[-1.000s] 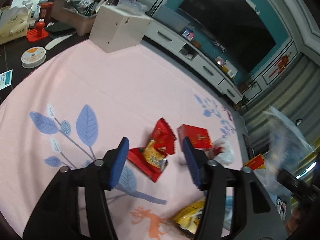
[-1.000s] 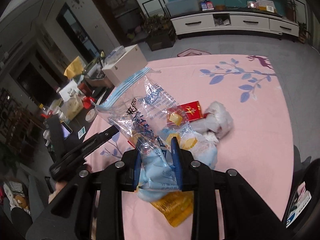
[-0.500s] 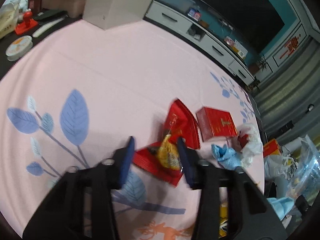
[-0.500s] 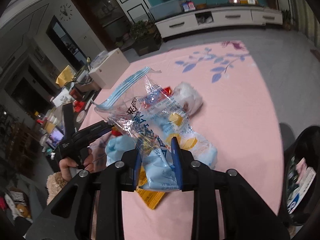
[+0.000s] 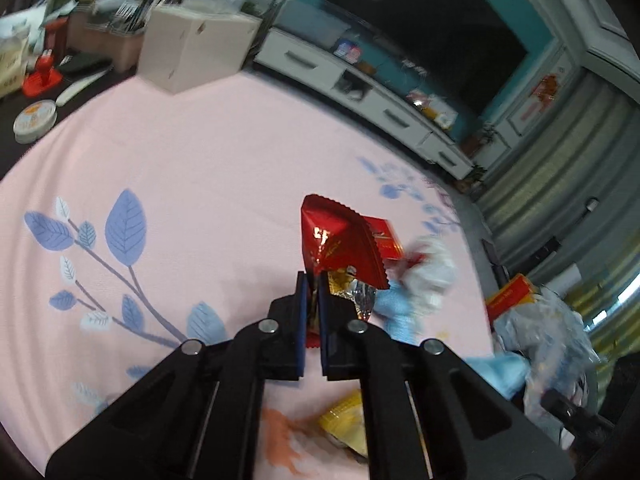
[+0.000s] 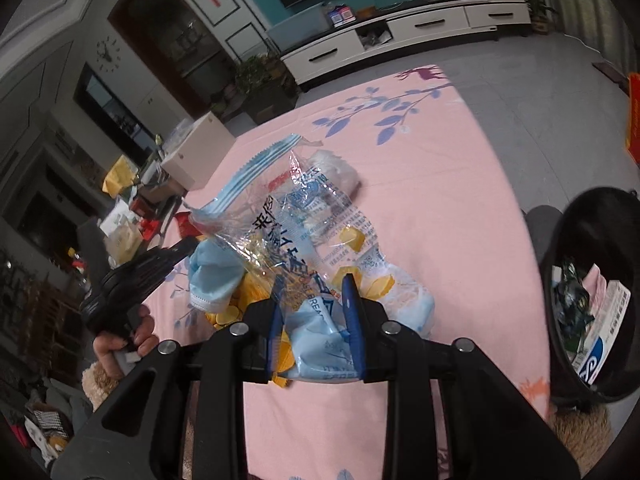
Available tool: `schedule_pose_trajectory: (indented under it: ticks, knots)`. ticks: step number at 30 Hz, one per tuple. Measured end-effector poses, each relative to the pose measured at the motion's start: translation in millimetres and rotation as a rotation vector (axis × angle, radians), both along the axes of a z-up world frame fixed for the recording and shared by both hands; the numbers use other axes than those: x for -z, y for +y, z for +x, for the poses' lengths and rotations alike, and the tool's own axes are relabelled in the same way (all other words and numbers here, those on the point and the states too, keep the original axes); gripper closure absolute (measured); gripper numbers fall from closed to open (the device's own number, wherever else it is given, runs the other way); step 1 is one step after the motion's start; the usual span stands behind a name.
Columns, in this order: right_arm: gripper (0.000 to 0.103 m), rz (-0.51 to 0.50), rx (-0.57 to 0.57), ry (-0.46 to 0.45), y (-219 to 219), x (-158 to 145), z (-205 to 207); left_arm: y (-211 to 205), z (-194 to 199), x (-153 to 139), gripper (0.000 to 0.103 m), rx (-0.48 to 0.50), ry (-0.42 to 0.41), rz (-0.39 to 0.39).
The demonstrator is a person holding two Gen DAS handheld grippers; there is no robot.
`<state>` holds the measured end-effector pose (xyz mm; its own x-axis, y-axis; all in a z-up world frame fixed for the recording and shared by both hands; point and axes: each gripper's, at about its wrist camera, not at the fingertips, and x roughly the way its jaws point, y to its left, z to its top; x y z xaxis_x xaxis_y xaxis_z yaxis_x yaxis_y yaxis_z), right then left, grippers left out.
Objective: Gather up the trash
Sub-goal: 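Carry the clear zip bag and red wrapper over the black bin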
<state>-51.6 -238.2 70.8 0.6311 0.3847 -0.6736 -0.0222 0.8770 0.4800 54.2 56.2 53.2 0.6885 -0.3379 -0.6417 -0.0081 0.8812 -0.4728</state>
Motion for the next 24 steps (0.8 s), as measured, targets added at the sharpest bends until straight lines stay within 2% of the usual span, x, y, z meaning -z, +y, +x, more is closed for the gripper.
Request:
schedule_pose_trajectory:
  ticks: [8, 15, 24]
  knots:
    - [0.074, -0.001, 0.118, -0.113, -33.5, -24.0, -32.6, -41.1, -58.9, -52.9, 0.097, 0.076, -0.153, -0.027]
    - [0.074, -0.020, 0.220, -0.201, -65.0, -37.2, -59.9, -116.4, -92.8, -74.9, 0.097, 0.215, -0.208, 0.013]
    - [0.074, -0.012, 0.366, -0.231, -116.0, -35.1, -89.9, -207.5, -116.4, -81.2, 0.097, 0.392, -0.227, -0.004]
